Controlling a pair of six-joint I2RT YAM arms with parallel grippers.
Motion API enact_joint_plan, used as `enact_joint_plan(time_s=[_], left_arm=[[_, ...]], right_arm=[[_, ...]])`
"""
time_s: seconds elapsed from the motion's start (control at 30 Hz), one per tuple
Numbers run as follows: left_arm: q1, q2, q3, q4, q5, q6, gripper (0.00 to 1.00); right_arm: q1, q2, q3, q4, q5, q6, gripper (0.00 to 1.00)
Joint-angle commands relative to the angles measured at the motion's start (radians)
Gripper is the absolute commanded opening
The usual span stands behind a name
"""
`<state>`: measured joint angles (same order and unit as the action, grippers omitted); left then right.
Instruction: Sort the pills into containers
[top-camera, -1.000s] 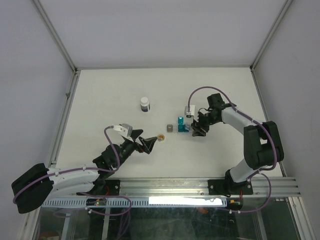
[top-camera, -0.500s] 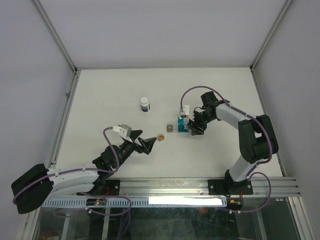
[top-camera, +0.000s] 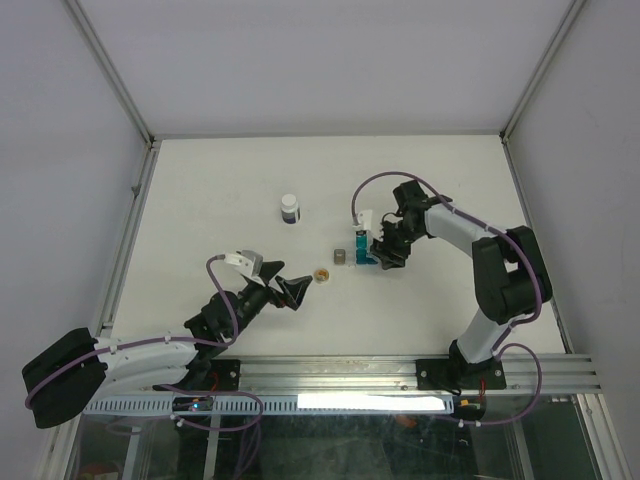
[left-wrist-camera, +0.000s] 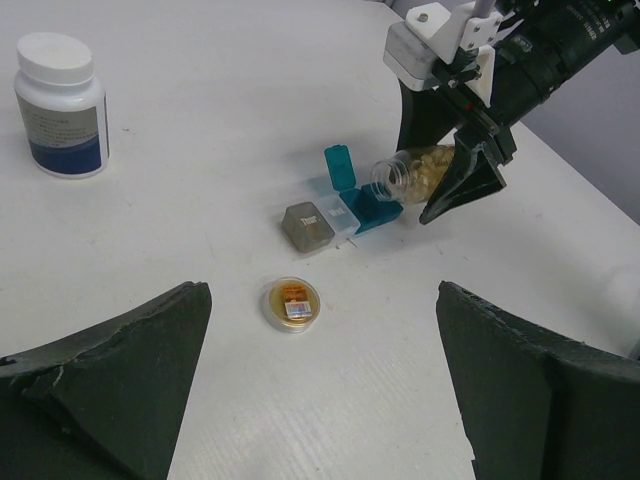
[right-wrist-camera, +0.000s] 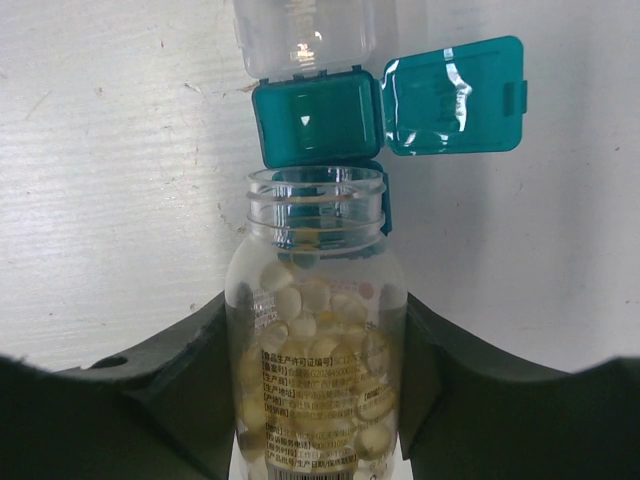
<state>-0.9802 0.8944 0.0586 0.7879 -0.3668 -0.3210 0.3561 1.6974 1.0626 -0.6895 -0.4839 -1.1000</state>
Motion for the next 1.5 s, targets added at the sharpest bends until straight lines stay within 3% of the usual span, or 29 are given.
enact_joint_plan(time_s=[0.0, 1.47], left_arm=[[0.005, -0.018, -0.012, 0.063, -0.003, 0.012, 0.99], [0.005, -0.053, -0.020, 0.050, 0.014, 0.006, 0.99]], right_arm=[[0.019, 0.006, 0.057, -0.022, 0.029, 0.016, 0.00], [0.112, -0.006, 0.134, -0.132, 0.186, 0.067, 0.00]])
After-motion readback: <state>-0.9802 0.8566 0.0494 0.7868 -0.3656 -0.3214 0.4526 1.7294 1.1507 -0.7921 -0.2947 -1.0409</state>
